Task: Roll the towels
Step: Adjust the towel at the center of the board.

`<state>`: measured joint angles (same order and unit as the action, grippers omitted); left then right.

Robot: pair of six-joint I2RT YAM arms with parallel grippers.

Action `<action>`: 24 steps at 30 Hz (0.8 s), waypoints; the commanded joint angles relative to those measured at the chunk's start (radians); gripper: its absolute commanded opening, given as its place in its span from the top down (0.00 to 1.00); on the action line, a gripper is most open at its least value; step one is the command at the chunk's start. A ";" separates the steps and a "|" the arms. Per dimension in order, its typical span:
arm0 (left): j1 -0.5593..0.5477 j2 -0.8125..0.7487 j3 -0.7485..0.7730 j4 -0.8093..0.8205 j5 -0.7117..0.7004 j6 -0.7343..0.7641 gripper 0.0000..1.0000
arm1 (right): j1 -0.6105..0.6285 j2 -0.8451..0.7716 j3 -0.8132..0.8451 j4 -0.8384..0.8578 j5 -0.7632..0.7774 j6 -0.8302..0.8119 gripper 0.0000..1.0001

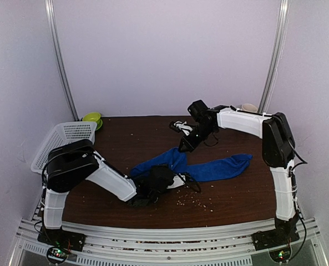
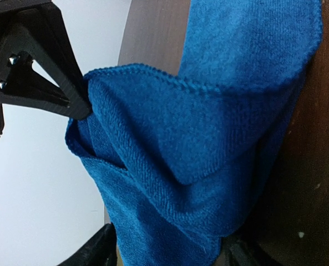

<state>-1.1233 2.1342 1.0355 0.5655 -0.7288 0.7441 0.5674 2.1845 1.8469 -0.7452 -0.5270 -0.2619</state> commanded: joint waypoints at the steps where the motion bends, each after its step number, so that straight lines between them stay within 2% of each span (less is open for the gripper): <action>1: 0.039 0.066 0.020 -0.178 0.050 0.035 0.35 | -0.011 0.011 0.028 -0.014 -0.016 0.007 1.00; 10: 0.068 0.016 0.000 -0.292 0.144 0.051 0.33 | -0.017 0.014 0.028 -0.014 -0.011 0.007 1.00; 13: 0.072 0.022 -0.005 -0.293 0.134 0.056 0.41 | -0.017 0.016 0.028 -0.013 -0.013 0.007 1.00; 16: 0.072 0.023 -0.020 -0.271 0.138 0.059 0.59 | -0.018 0.016 0.028 -0.016 -0.013 0.007 1.00; 24: 0.072 -0.006 -0.065 -0.169 0.164 0.052 0.67 | -0.019 0.021 0.027 -0.018 -0.009 0.004 1.00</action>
<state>-1.0637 2.1242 1.0283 0.4900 -0.6388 0.8024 0.5575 2.1941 1.8469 -0.7525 -0.5278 -0.2615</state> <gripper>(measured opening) 0.333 0.011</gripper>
